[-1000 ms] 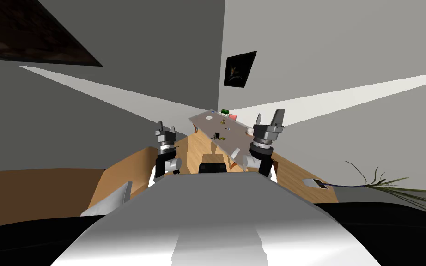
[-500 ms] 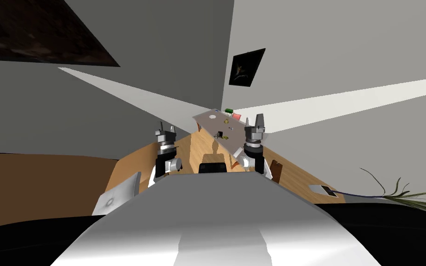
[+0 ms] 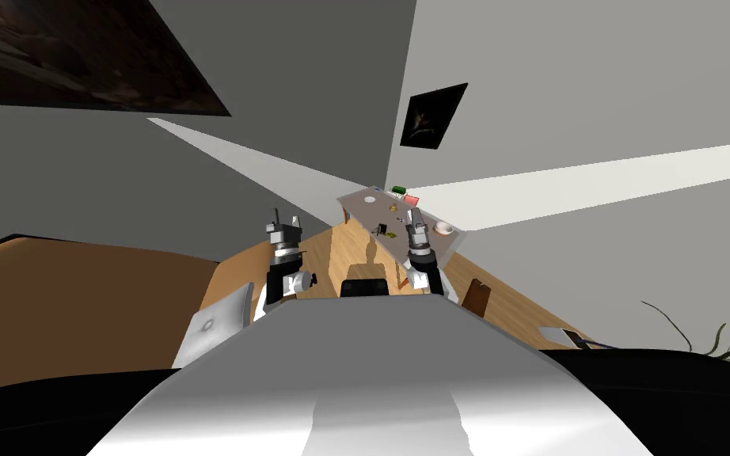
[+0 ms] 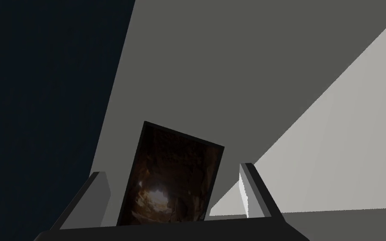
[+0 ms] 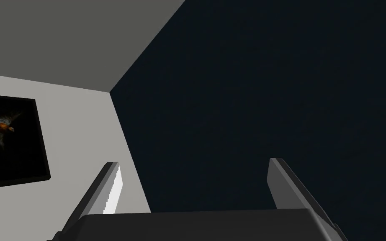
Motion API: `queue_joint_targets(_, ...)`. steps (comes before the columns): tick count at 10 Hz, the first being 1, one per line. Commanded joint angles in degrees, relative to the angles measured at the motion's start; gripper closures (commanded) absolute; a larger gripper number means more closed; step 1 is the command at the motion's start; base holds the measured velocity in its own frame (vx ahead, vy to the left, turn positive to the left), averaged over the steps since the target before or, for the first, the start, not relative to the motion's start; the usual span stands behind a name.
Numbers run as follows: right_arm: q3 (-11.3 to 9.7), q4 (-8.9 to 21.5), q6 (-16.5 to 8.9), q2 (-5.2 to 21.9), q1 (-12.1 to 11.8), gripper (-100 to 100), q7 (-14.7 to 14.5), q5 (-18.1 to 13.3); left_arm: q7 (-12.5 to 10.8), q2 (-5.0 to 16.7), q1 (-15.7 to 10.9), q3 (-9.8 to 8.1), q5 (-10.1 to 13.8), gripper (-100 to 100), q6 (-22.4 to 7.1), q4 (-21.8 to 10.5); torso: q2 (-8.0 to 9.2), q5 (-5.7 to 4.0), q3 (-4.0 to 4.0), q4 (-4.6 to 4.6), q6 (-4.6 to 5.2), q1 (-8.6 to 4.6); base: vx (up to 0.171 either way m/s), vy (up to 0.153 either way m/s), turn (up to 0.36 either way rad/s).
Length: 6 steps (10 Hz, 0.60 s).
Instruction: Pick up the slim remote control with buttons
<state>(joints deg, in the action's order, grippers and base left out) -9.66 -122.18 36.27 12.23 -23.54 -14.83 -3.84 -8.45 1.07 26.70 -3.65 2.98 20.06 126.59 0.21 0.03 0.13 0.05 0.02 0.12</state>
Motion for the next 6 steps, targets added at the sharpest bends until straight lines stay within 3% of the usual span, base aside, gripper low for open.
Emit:
queue_joint_targets(1, -2.1, 2.3, -0.5, 2.4, 0.8, -100, -2.9, -0.4, 0.0, 0.0, 0.0, 0.00, 0.0, 0, 0.0, 0.0, 0.00, 0.00, 0.00, 0.00, 0.00, 0.00, -0.045, 0.053, 0.103)
queue_joint_targets(2, -2.1, 2.3, -0.5, 2.4, 0.8, -100, -3.4, -0.4, 0.0, 0.0, 0.0, 0.01, 0.0, 0, 0.0, 0.0, -0.02, 0.01, -0.02, -0.01, -0.02, 0.04, -0.037, 0.040, 0.046)
queue_joint_targets(3, -4.1, 4.8, -0.4, 4.4, 1.5, -100, -5.4, -0.8, 0.0, 0.0, 0.0, 0.00, 0.0, 0, 0.0, 0.0, -0.05, 0.00, -0.03, -0.01, 0.00, 0.00, -0.038, 0.041, 0.103)
queue_joint_targets(4, -4.1, 4.8, -0.4, 4.4, 1.5, -100, -6.1, -0.8, 0.0, 0.0, 0.0, 0.00, 0.0, 0, 0.0, 0.0, -0.05, 0.00, -0.04, -0.02, -0.02, 0.00, -0.026, 0.033, 0.070)
queue_joint_targets(5, -6.2, 7.4, -0.4, 6.4, 2.2, -100, -8.2, -1.3, 0.0, 0.0, 0.0, 0.00, 0.0, 0, 0.0, 0.0, -0.09, 0.00, -0.05, -0.02, 0.00, -0.02, -0.028, 0.046, 0.138)
queue_joint_targets(6, -6.2, 7.4, -0.4, 6.4, 2.2, -100, -8.8, -1.3, 0.0, 0.0, 0.0, 0.00, 0.0, 0, 0.0, 0.0, -0.09, 0.00, -0.06, -0.02, -0.02, 0.02, -0.027, 0.038, 0.049)
